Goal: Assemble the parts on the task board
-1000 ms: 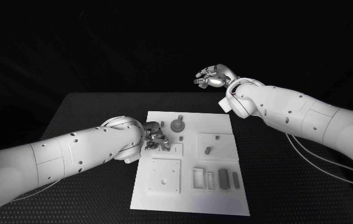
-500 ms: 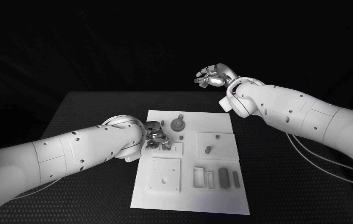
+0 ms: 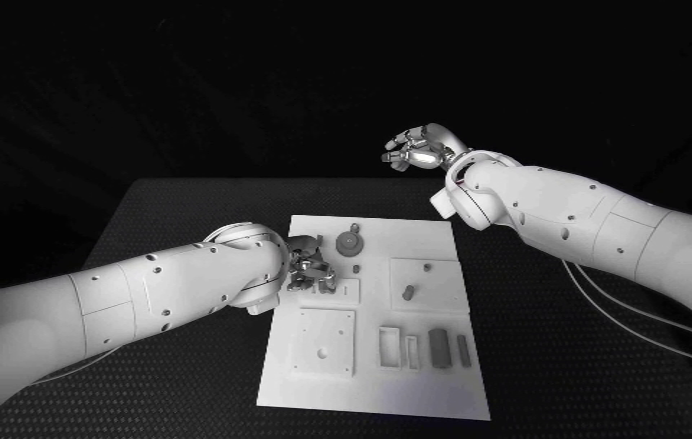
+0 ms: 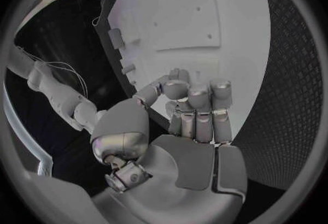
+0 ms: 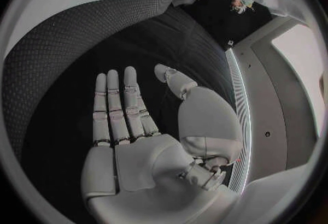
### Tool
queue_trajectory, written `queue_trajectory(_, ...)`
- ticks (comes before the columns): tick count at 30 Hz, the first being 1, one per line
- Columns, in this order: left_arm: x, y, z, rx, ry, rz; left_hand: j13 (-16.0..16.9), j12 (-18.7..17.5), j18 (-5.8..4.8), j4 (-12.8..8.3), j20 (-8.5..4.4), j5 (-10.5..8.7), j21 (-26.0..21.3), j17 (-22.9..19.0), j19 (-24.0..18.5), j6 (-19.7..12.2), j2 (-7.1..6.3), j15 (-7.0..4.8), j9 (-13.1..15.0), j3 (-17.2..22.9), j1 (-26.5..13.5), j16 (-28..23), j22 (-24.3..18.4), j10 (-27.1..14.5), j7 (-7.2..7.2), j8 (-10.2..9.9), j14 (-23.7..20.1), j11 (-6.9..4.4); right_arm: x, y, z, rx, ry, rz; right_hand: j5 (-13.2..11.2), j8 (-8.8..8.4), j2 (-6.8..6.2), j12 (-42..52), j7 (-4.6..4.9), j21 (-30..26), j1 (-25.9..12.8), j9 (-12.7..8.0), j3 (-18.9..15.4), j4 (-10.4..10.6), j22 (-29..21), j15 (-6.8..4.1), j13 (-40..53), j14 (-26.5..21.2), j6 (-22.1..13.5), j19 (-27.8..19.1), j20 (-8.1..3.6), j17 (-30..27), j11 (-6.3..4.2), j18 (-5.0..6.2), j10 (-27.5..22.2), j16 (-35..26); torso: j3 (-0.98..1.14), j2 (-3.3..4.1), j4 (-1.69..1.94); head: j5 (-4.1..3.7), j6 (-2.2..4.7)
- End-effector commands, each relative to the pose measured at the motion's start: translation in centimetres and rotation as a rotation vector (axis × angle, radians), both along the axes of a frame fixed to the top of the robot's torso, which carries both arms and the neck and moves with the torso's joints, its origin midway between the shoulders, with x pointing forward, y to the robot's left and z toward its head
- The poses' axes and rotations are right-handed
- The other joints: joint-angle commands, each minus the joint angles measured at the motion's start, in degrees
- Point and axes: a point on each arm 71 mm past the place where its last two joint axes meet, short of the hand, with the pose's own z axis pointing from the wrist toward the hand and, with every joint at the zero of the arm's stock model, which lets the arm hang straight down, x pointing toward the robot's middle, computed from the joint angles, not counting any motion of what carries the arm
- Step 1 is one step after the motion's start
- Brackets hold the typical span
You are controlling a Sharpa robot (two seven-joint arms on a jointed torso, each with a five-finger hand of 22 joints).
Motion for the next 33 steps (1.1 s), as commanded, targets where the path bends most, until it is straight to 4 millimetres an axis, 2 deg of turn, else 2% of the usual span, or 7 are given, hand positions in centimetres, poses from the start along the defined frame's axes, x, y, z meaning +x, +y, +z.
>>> queue_trajectory(1,-0.3,-0.5,-0.3,0.016,0.02,-0.031,-0.07,0.19,1.08,0.34,-5.81,0.27,-0.08,-0.08,-0.03,8.91,-0.46,-3.16,-0.03,-0.03,-0.06,0.38,0.82,-0.92,-5.15,0.34,1.73,-1.51,0.0,0.2,0.0,0.001,0.004,0.015,0.38,-0.12,0.36,-0.18,0.74,-0.4,-0.03,-0.06,-0.43,-0.01,0.08,0.29,-0.1,-0.19,1.29,-0.46,0.07,0.08,4.28,0.08,-10.91,-0.31,0.05,-0.04,0.04,0.08,-0.03)
queue_trajectory(6,-0.3,-0.8,-0.3,0.02,0.024,-0.037,-0.2,0.38,1.05,0.25,-5.77,1.09,-0.09,-0.36,-0.08,9.21,0.12,-3.13,0.29,-0.12,-0.43,0.73,0.85,-0.96,-5.32,0.73,1.72,-1.68,0.0,0.3,0.0,0.001,0.006,0.017,0.39,-0.12,0.36,-0.18,0.74,-0.42,-0.03,-0.08,-0.44,-0.01,0.09,0.29,-0.13,-0.2,1.29,-0.47,0.08,0.08,4.28,0.08,-10.91,-0.33,-0.02,-0.01,0.01,0.24,0.05)
queue_trajectory(8,-0.3,-0.9,-0.3,0.023,0.028,-0.041,-0.31,0.59,1.05,-0.03,-5.74,2.59,-0.07,-0.61,-0.14,9.31,0.33,-3.07,0.55,-0.09,-0.7,1.05,0.89,-0.99,-5.43,1.02,1.7,-1.79,0.0,0.3,-0.1,0.001,0.006,0.017,0.4,-0.11,0.36,-0.18,0.74,-0.43,-0.04,-0.09,-0.45,-0.01,0.09,0.3,-0.15,-0.2,1.29,-0.48,0.08,0.09,4.28,0.08,-10.91,-0.34,0.0,0.0,-0.02,0.29,0.06)
queue_trajectory(14,-0.3,-1.3,-0.1,0.029,0.033,-0.052,-0.48,1.11,1.04,-0.34,-5.72,5.25,0.02,-1.08,-0.24,9.42,0.79,-2.92,0.95,0.06,-1.06,1.72,0.96,-1.04,-5.58,1.49,1.63,-1.93,0.0,0.3,-0.1,0.001,0.006,0.017,0.42,-0.11,0.35,-0.18,0.75,-0.46,-0.04,-0.11,-0.47,-0.01,0.11,0.32,-0.21,-0.22,1.29,-0.51,0.09,0.1,4.29,0.07,-10.92,-0.38,0.02,-0.01,-0.03,0.34,0.05)
queue_trajectory(25,-0.3,-1.7,0.1,0.037,0.031,-0.065,-0.53,1.69,1.03,-0.51,-5.68,7.09,0.18,-1.39,-0.33,9.61,1.35,-2.76,1.22,0.16,-1.4,2.43,1.02,-1.03,-5.74,1.91,1.71,-2.09,0.0,0.4,-0.2,0.0,0.008,0.017,0.44,-0.11,0.36,-0.17,0.74,-0.49,-0.05,-0.13,-0.5,0.0,0.13,0.33,-0.29,-0.24,1.29,-0.53,0.1,0.12,4.3,0.07,-10.92,-0.42,-0.03,-0.01,0.0,0.29,0.03)
queue_trajectory(33,-0.1,-1.5,0.5,0.053,0.014,-0.07,-0.48,2.56,1.08,-0.63,-5.69,9.64,0.46,-1.66,-0.43,9.91,1.6,-2.66,1.6,0.31,-1.92,3.3,1.08,-1.02,-5.98,2.61,1.79,-2.31,0.0,0.3,-0.2,0.0,0.009,0.015,0.46,-0.11,0.37,-0.17,0.74,-0.52,-0.06,-0.16,-0.53,0.01,0.15,0.35,-0.34,-0.24,1.29,-0.55,0.11,0.13,4.31,0.06,-10.93,-0.45,-0.05,-0.03,0.09,0.3,0.11)
